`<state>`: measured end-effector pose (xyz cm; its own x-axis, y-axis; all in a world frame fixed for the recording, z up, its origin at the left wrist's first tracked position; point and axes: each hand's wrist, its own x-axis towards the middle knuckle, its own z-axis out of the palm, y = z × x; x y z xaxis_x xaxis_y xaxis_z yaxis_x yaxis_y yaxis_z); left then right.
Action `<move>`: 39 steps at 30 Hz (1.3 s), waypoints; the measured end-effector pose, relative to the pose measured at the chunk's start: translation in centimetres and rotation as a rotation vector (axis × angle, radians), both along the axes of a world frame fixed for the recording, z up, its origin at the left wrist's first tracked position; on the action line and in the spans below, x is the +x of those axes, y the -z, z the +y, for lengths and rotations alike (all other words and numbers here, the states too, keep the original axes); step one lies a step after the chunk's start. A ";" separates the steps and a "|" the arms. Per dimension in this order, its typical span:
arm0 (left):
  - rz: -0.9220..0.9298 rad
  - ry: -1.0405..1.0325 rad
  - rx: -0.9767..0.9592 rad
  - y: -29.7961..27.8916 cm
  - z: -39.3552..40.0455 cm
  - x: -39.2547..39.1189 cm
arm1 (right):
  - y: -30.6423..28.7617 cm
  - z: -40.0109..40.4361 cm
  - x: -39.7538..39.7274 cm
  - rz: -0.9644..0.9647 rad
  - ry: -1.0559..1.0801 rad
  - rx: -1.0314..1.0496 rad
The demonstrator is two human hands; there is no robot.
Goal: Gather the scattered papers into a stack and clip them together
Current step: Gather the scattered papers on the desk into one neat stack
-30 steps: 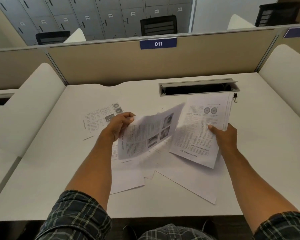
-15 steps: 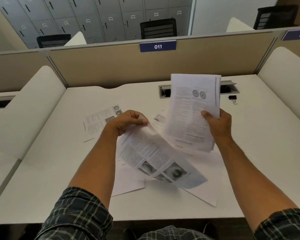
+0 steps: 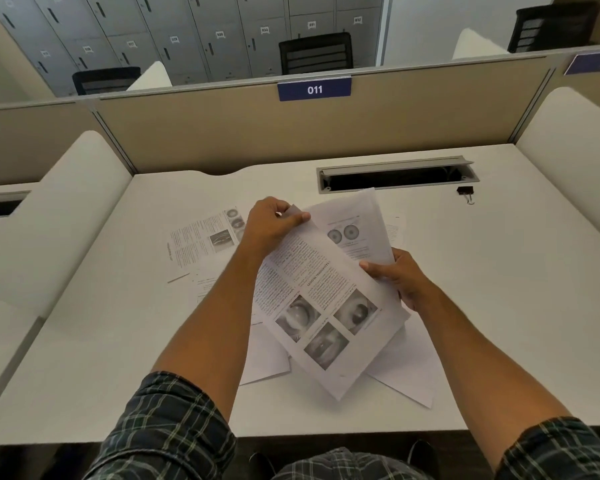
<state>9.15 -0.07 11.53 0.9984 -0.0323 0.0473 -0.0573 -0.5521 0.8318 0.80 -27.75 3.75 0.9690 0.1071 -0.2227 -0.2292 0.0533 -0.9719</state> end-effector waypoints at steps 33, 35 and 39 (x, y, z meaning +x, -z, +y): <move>0.299 -0.646 -0.949 2.9 1.7 -1.0 | 2.5 -2.4 -0.4 0.078 0.277 0.273; 0.297 -0.616 -0.954 3.1 1.7 -1.1 | 2.5 -2.3 -0.4 0.081 0.289 0.269; 0.331 -0.565 -0.953 3.4 2.0 -1.2 | 2.2 -2.3 -0.4 0.075 0.295 0.261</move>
<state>7.95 1.93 8.10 0.8273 0.3306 -0.4542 0.2965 0.4299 0.8528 0.40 -30.06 1.57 0.9488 -0.1108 -0.2959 -0.2368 0.3705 -0.8981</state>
